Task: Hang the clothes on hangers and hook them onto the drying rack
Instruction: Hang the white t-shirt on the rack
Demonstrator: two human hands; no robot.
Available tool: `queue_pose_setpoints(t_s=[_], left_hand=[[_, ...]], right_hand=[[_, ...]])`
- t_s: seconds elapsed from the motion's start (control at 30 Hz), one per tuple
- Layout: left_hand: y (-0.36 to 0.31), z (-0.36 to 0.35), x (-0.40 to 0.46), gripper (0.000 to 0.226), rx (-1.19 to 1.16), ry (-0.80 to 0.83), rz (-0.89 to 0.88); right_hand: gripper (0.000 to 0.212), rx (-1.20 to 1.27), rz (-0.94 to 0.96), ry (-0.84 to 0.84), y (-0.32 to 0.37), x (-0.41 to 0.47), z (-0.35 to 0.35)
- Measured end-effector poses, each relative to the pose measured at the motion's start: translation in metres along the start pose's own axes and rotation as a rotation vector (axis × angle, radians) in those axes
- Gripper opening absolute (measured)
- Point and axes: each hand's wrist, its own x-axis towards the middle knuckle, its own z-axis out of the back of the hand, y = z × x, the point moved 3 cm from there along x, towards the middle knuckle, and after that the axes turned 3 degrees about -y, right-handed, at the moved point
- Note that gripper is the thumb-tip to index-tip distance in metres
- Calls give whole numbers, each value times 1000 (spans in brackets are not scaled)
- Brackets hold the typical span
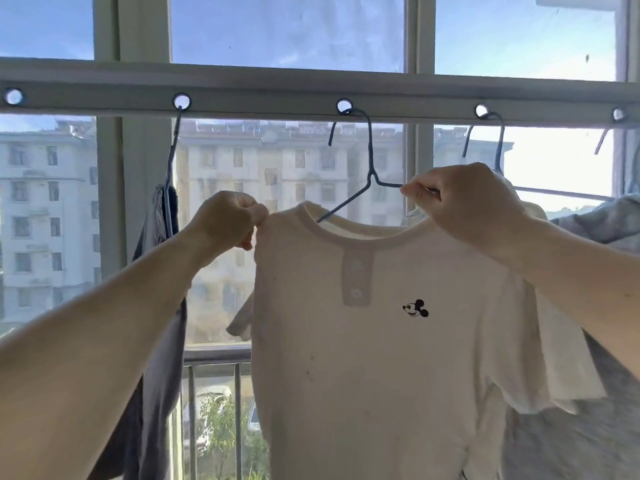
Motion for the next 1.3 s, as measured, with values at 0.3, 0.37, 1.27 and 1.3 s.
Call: queue_pose_setpoints(t_s=[0.3,0.37,1.27,1.3], left_hand=[[-9,-24,-7,26,202,229,-97],[-12,-32,-7,29,196,267,-106],[12,-26,15,34,578,39,-123],[10,-27,12,39,585,53,-136]], right_hand=[[34,37,-11,26,8,0,0],[30,62,-29,47,8,1,-1],[14,96,-91,468,7,-9,11],[15,60,-68,466,8,-10,9]])
